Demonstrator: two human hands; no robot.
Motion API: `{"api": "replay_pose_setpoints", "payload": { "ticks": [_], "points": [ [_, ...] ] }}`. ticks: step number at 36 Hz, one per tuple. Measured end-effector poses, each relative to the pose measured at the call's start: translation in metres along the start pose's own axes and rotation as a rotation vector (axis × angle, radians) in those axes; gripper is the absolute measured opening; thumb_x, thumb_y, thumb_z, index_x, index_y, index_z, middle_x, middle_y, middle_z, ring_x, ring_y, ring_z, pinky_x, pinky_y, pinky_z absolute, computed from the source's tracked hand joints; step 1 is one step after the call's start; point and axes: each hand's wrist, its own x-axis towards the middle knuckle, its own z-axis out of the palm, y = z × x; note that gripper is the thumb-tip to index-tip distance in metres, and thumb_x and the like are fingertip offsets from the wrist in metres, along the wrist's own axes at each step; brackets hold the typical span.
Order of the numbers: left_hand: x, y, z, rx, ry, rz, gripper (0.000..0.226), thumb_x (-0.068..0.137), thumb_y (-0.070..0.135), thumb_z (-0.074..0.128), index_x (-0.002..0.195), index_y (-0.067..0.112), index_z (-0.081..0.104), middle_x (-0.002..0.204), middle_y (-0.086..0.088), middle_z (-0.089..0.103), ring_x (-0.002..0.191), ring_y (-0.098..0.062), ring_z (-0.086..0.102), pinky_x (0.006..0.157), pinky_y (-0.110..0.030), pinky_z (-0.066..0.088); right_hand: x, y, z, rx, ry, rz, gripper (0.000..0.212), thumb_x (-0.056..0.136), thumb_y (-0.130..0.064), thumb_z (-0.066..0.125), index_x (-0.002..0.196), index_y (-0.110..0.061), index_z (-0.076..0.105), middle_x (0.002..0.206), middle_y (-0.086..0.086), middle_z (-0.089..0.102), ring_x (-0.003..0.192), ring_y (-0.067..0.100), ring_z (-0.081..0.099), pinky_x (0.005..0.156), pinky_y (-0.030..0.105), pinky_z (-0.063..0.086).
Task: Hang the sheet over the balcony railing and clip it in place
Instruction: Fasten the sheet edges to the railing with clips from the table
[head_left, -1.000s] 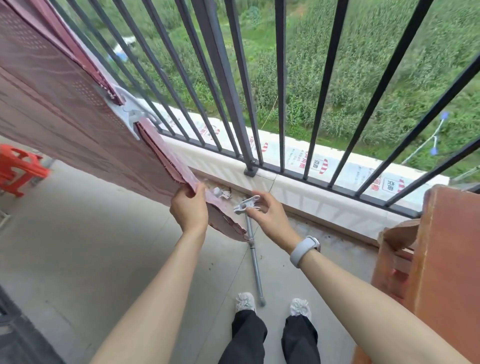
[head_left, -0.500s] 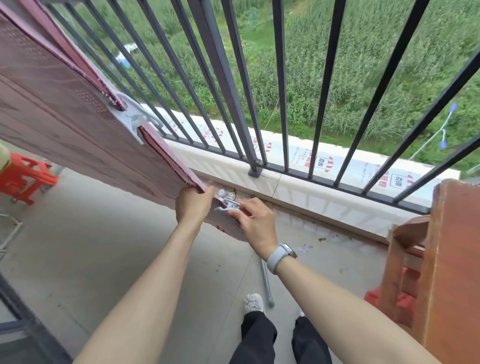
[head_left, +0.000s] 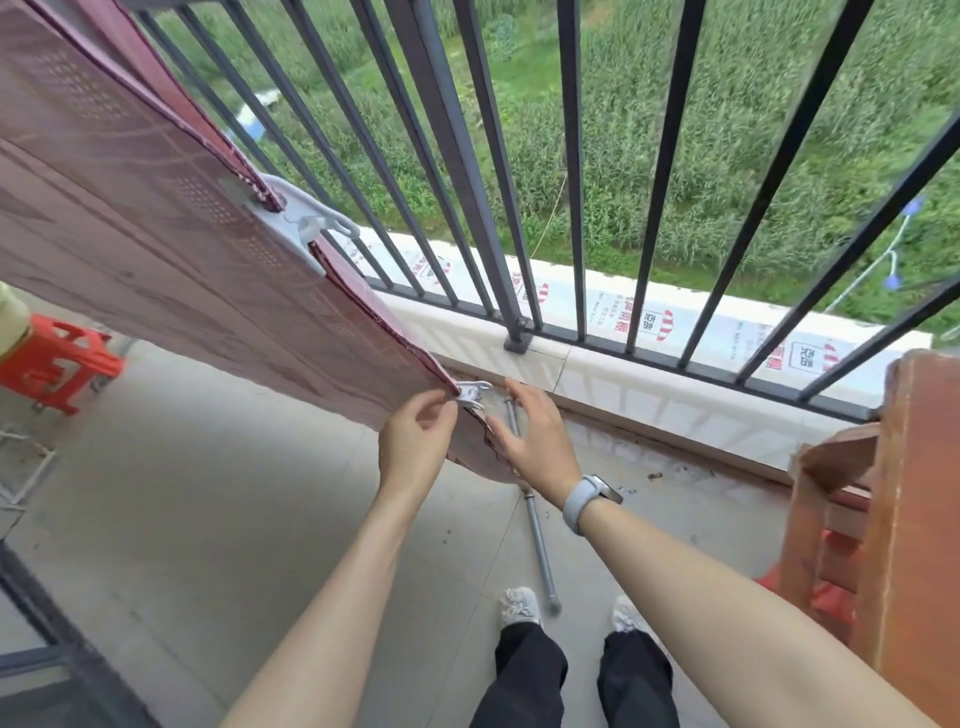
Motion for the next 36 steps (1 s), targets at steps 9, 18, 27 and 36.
{"api": "replay_pose_setpoints", "payload": {
  "ticks": [9, 18, 27, 36],
  "points": [
    [-0.059, -0.039, 0.076, 0.434, -0.263, 0.187, 0.039, 0.088, 0.023, 0.054, 0.125, 0.013, 0.051, 0.127, -0.008, 0.052, 0.118, -0.026, 0.046, 0.098, -0.038, 0.038, -0.087, 0.051, -0.060, -0.164, 0.157, 0.136, 0.033, 0.089, -0.010, 0.049, 0.122, -0.009, 0.052, 0.124, 0.007, 0.055, 0.118, 0.022, 0.047, 0.102, 0.027, 0.032],
    [-0.146, -0.003, 0.197, 0.804, -0.665, 0.966, 0.043, 0.088, 0.030, 0.047, 0.130, 0.020, 0.042, 0.136, -0.004, 0.044, 0.128, -0.024, 0.035, 0.108, -0.041, 0.019, -0.236, 0.099, -0.146, -0.458, 0.450, 0.445, 0.030, 0.081, 0.004, 0.055, 0.110, -0.003, 0.061, 0.110, 0.010, 0.064, 0.106, 0.028, 0.058, 0.097, 0.041, 0.042],
    [-0.245, 0.005, 0.282, 0.994, -1.072, 1.407, 0.065, 0.093, 0.040, 0.044, 0.146, 0.024, 0.010, 0.156, -0.010, -0.001, 0.142, -0.032, -0.007, 0.113, -0.050, 0.002, -0.383, 0.137, -0.208, -0.643, 0.765, 1.130, 0.036, 0.088, -0.019, 0.053, 0.123, -0.012, 0.054, 0.123, 0.010, 0.054, 0.119, 0.030, 0.045, 0.098, 0.046, 0.032],
    [-0.252, -0.004, 0.306, 1.252, -1.229, 1.471, 0.074, 0.092, 0.049, 0.042, 0.146, 0.032, -0.006, 0.154, -0.007, -0.019, 0.140, -0.032, -0.018, 0.115, -0.049, 0.006, -0.422, 0.173, -0.235, -0.602, 0.717, 1.538, 0.034, 0.091, -0.031, 0.050, 0.117, -0.010, 0.051, 0.116, 0.011, 0.057, 0.111, 0.029, 0.045, 0.089, 0.041, 0.030]
  ]
}}
